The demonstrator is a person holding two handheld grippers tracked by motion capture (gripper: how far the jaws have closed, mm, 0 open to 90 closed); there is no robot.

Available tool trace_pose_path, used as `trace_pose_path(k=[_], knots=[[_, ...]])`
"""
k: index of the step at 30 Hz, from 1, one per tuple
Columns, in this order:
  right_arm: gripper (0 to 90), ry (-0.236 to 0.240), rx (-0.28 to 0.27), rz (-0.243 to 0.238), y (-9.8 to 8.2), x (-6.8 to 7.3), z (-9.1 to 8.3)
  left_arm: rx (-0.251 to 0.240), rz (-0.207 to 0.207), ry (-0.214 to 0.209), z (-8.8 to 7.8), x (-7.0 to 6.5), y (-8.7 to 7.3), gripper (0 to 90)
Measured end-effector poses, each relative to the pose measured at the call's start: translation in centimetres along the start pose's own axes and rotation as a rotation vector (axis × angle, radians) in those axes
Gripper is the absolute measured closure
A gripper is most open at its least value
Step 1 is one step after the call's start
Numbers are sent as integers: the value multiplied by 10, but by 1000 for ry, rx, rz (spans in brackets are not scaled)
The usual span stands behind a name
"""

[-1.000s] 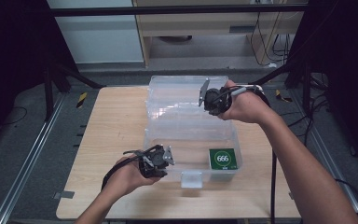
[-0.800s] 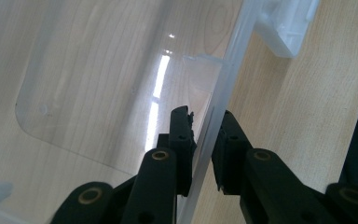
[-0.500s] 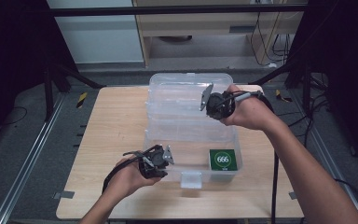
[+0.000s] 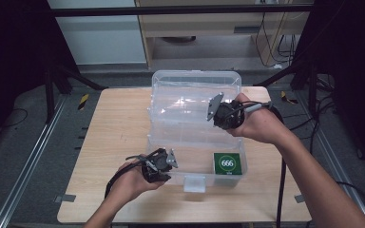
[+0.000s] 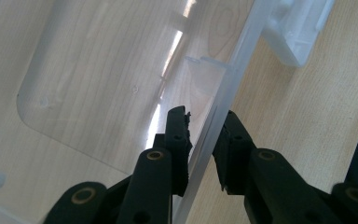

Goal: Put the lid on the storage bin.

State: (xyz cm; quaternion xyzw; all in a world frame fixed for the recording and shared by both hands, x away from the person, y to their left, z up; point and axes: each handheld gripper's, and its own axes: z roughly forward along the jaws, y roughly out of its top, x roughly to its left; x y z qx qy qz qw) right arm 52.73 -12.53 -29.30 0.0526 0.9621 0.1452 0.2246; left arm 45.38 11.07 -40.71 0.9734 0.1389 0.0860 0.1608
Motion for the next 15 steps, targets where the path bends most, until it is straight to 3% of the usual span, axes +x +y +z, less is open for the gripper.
trace_pose_path(k=[4,8,11,12,15], knots=[[874,-13,-10,-3,-1,7,-3,-8,-8,2,1,-1,0,758],[874,-19,-17,-16,-2,14,-5,4,12,12,1,0,1,756],[872,-24,-24,-13,-4,20,-7,-2,-24,7,2,-3,0,753],[871,-23,-25,-12,-5,22,-8,-3,8,18,1,-1,0,751],[868,-31,-30,-16,-5,28,-9,-5,7,26,2,-2,0,747]])
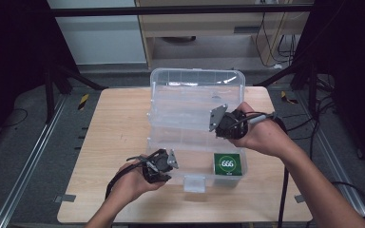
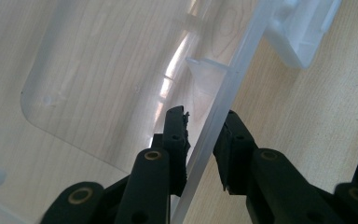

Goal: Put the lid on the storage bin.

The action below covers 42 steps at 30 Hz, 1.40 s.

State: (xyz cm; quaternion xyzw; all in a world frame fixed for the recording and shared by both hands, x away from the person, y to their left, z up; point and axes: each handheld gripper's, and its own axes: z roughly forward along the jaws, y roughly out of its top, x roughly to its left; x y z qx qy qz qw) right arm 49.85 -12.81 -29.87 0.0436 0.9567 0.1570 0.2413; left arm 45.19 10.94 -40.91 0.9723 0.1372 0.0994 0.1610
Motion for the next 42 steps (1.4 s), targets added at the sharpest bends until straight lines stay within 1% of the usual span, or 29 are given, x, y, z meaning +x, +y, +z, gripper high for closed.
trace_pose_path(k=[7,8,9,10,16,17,21,24,28,29,30,31,32,33,34,37,38,40,41,42], knots=[[865,-12,-5,-12,-2,7,-2,-1,2,4,0,-1,0,745],[864,-15,-6,-11,-2,9,-2,-2,-55,-6,1,-4,-1,745],[864,-18,-5,-16,-3,11,-3,2,4,4,0,0,0,745],[864,-18,-8,-18,-3,12,-3,3,9,3,0,0,0,745],[857,-21,-15,-26,-5,22,-4,-2,-1,6,1,-2,-1,742],[857,-23,-19,-30,-6,23,-5,-1,5,10,0,-2,0,741],[849,-20,-15,-29,-8,29,-5,-13,-8,23,1,-4,-1,734],[844,-20,-14,-36,-8,28,-5,-21,-20,21,1,-3,-2,730],[841,-8,-18,-35,-9,21,-4,-43,-35,22,2,-4,-2,728],[839,-8,-14,-31,-9,19,-3,-50,-88,18,2,-8,-2,729],[838,-11,-10,-28,-9,18,-2,-52,-98,17,3,-9,-1,731],[839,-11,-8,-30,-10,15,-2,-56,-95,17,3,-9,-1,734],[838,-12,-8,-25,-10,14,-1,-55,-76,21,3,-7,1,735],[839,-11,-10,-20,-11,13,-1,-54,-38,30,3,-5,1,735],[840,-9,-9,-26,-11,13,-1,-57,-73,28,4,-8,1,734],[842,-5,-13,-35,-12,16,-1,-66,-80,34,4,-10,-1,730],[844,-2,-12,-41,-14,20,-2,-74,-82,42,4,-11,-1,728],[844,-3,-13,-40,-14,22,-3,-74,-97,47,4,-13,-2,725],[846,-2,-14,-43,-14,23,-3,-74,-91,49,4,-13,-2,723],[846,1,-14,-43,-15,25,-3,-72,-33,56,4,-9,-1,722]])
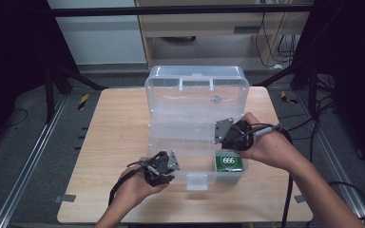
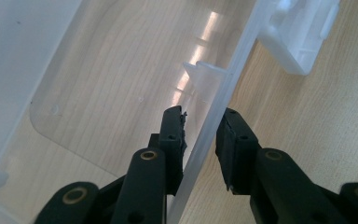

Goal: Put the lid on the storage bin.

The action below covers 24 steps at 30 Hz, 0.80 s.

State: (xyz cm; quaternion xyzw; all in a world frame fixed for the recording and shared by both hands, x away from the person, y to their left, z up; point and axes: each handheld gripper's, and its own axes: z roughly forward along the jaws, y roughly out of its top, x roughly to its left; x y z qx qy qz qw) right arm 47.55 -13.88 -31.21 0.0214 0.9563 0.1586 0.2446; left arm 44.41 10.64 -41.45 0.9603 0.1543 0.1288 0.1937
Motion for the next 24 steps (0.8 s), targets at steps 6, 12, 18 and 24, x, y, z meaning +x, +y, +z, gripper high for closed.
trace_pose_path(k=[6,12,18,24], knots=[[848,19,0,-7,-1,6,0,1,7,6,0,-1,0,719],[847,31,11,-13,-1,8,0,-1,17,17,0,-2,0,716],[846,33,12,-10,-1,8,0,-5,21,22,0,-3,-1,712],[848,53,11,-14,-2,13,1,-6,24,28,0,-4,-1,709]])
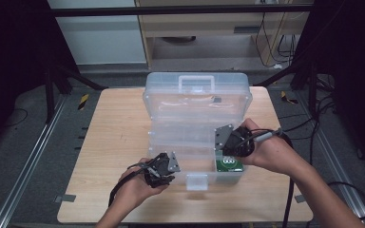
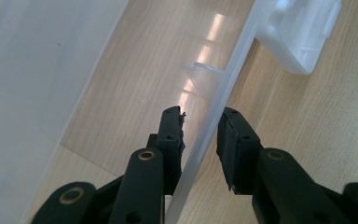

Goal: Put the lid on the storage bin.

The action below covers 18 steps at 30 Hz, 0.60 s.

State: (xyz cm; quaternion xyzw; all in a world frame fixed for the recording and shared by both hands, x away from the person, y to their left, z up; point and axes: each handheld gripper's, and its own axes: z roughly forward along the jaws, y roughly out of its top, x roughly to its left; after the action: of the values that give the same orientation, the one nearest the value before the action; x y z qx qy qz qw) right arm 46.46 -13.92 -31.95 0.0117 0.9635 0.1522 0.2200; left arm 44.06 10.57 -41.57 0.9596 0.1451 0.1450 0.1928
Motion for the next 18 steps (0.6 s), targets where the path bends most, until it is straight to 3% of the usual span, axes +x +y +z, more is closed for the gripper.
trace_pose_path(k=[1,2,3,4,7,10,15,18], knots=[[846,1,-2,-5,0,0,0,-4,-61,2,0,-5,-1,708],[844,3,-3,-2,0,0,0,-4,-29,7,-1,-4,-1,705],[842,2,-5,-3,0,0,1,-8,-40,12,-1,-5,-1,699],[841,1,-5,-3,0,0,1,-15,-7,19,-3,-3,0,692],[839,1,-6,-4,0,0,1,-45,-11,25,-13,-4,-1,625],[838,5,-4,2,-1,0,0,-154,-41,1,-33,-6,-1,625],[835,1,-9,0,-1,0,0,-247,-50,37,-67,-4,1,651],[833,-3,-11,-1,-2,1,0,-309,-84,16,-87,6,-1,711]])
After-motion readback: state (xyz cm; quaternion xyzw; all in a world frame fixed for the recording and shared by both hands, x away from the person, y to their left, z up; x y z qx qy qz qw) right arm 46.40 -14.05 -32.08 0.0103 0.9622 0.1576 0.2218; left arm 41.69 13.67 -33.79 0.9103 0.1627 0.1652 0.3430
